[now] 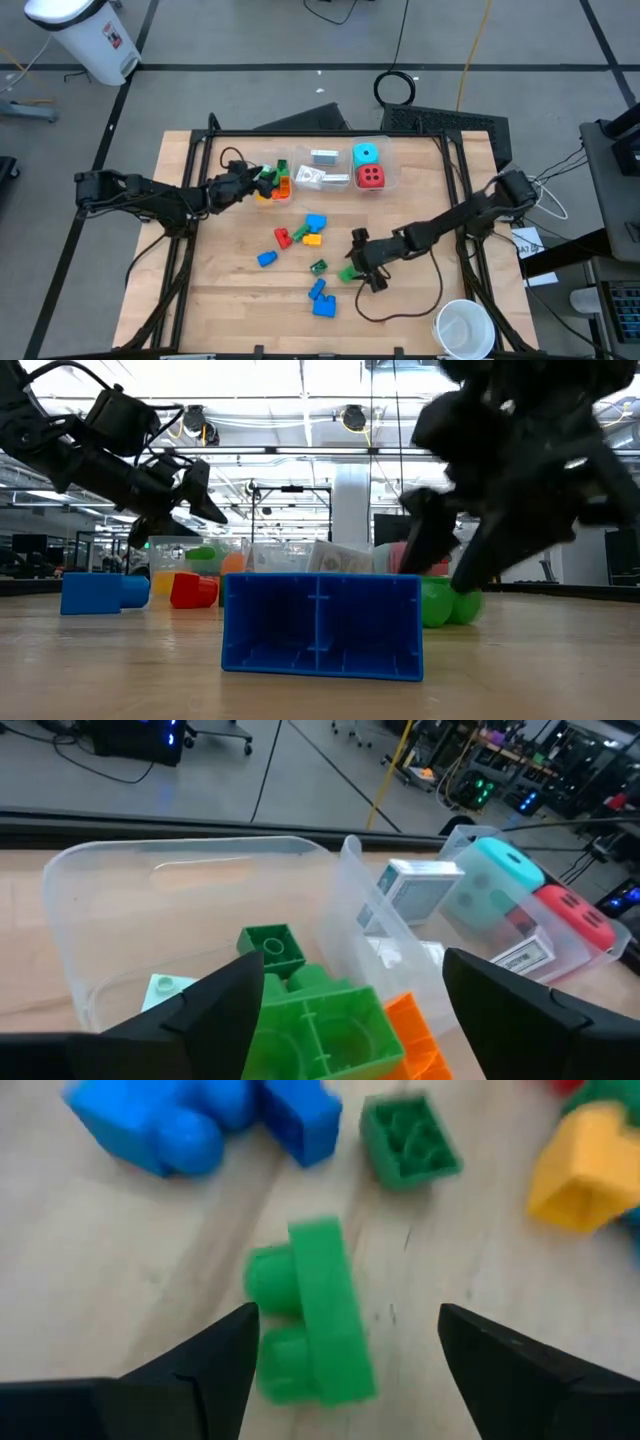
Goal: Pick & Place Toys
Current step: Put the green game piece into the left transparent bin, then put the blue game piece into the left transparent bin
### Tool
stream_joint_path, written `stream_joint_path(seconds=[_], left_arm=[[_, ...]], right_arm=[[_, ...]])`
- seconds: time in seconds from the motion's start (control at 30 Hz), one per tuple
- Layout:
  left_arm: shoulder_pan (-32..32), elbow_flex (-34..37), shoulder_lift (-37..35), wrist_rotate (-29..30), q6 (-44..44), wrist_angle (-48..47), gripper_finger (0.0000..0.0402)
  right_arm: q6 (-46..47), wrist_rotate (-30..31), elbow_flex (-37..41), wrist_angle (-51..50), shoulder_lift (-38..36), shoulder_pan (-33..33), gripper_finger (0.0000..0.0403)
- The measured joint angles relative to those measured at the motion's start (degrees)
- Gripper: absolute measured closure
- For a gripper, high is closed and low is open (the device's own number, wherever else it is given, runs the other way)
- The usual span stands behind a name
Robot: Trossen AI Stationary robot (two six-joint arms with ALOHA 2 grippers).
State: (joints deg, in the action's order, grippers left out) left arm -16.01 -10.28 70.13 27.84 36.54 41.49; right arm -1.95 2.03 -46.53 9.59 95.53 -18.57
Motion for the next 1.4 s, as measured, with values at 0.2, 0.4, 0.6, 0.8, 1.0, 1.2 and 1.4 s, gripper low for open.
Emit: stream_joint_path(seconds=[0.2, 0.4, 0.6, 0.8, 1.0, 1.2, 1.4], left_arm=[[0.0, 0.0, 0.0, -0.2, -0.7, 2.0, 0.0092], [0.0, 0.0, 0.0, -0.2, -1.8, 2.5, 0.0092], [0.0, 0.0, 0.0, -2.8, -1.8, 2.5, 0.0092], [0.0, 0.0, 0.0, -7.8, -1.7, 4.0, 0.0092], [0.1, 0.0, 0.0, -18.1, -0.7, 11.3, 0.0092], [1.9, -0.1, 0.0, -21.8, -1.0, 15.5, 0.0092], [2.6, -0.1, 0.0, -21.8, -1.9, 15.6, 0.0091]], right_arm=[[-0.5, -7.0, -0.2, 1.8, 3.7, 2.4, 0.0146], [-1.9, -6.8, -0.2, 1.4, 3.8, 4.1, 0.0207], [-7.1, -6.8, -0.2, 2.6, 2.9, 4.3, 0.0274], [-9.6, -4.0, -0.1, 1.3, -1.1, 4.0, 0.0281], [-12.0, 4.1, -0.2, 1.2, -6.7, 2.6, 0.0306], [-14.8, 10.6, -0.2, 3.0, -8.3, 1.6, 0.0386], [-10.8, 15.4, 0.1, 7.1, -7.3, 3.4, 0.0381]])
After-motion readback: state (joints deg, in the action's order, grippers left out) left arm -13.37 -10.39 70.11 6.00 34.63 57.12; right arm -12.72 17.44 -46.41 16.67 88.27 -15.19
